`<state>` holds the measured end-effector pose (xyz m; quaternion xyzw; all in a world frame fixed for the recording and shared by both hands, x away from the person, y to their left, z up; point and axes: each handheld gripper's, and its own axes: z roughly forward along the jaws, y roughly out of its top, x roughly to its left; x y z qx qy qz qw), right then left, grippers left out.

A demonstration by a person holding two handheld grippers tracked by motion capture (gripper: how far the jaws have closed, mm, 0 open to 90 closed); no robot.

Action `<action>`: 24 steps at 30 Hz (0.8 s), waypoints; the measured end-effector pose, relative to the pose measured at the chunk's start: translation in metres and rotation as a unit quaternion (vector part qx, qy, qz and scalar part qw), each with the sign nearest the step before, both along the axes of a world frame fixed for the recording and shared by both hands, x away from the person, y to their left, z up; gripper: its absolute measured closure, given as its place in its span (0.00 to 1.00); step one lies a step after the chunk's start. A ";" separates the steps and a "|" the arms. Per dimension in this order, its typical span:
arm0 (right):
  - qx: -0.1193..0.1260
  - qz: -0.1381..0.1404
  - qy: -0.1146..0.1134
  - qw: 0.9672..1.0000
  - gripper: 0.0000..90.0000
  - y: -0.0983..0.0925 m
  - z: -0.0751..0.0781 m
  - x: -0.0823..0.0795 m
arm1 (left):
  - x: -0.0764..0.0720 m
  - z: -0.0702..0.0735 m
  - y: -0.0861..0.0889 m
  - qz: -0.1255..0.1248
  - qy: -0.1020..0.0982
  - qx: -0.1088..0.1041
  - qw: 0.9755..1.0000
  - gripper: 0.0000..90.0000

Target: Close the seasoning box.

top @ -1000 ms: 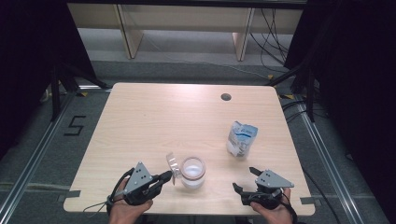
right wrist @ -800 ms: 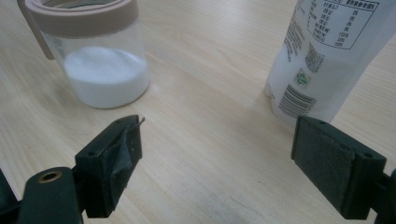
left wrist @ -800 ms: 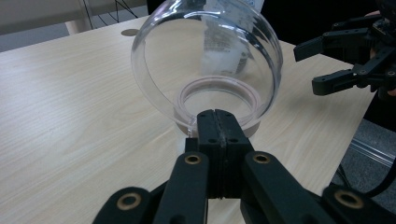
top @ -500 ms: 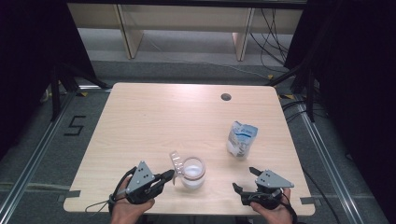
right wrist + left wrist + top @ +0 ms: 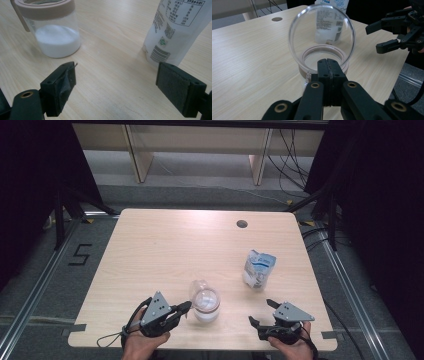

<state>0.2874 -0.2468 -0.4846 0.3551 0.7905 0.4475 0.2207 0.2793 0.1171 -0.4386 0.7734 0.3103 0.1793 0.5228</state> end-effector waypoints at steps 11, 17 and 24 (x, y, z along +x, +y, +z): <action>0.006 -0.001 0.009 1.000 0.19 0.000 0.001 -0.001 | -0.001 -0.005 0.006 -0.007 0.026 -0.021 0.999 0.64; 0.007 0.002 0.000 1.000 0.19 -0.001 0.001 0.000 | -0.004 -0.007 0.011 0.006 0.042 -0.023 0.999 0.40; 0.018 0.004 0.005 1.000 0.19 -0.002 0.002 0.000 | -0.010 -0.017 0.020 0.011 0.056 -0.017 0.998 0.30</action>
